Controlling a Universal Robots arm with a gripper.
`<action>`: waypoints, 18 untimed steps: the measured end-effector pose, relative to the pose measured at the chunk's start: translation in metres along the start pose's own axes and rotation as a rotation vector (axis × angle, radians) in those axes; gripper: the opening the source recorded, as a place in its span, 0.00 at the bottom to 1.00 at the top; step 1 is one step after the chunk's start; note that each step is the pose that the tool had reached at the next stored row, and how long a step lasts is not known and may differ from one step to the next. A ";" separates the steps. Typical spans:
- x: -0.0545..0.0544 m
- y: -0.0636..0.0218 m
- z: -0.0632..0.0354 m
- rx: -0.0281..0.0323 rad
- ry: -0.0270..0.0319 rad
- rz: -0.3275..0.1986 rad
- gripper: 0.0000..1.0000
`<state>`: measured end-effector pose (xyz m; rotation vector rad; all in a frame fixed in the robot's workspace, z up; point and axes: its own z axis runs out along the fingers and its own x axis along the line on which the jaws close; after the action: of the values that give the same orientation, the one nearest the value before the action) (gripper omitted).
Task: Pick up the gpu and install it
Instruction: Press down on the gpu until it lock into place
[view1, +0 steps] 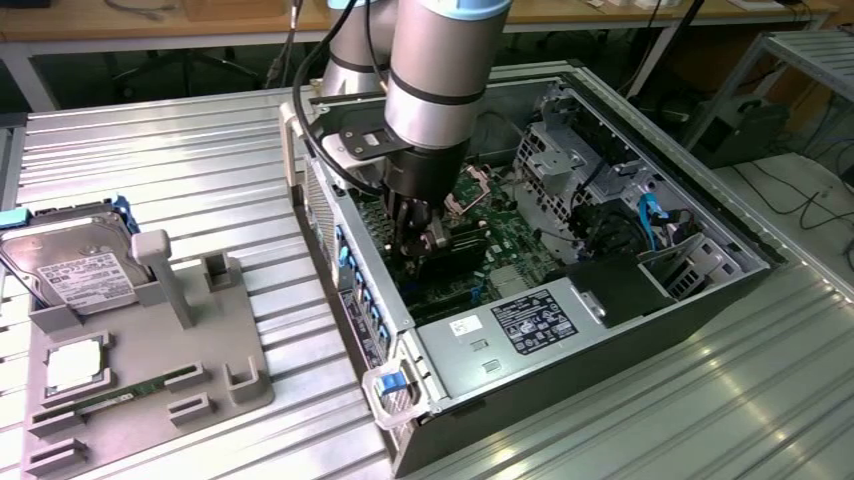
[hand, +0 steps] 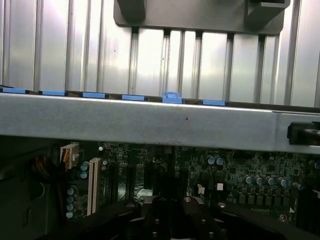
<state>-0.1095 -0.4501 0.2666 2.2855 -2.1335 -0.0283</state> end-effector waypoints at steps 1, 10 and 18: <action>0.000 -0.0002 -0.0018 -0.0001 0.0001 0.000 0.11; -0.001 0.0003 -0.0278 0.0006 -0.0008 0.000 0.11; -0.001 0.0003 -0.0279 0.0004 -0.0006 0.000 0.11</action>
<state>-0.1093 -0.4492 0.2945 2.2861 -2.1339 -0.0285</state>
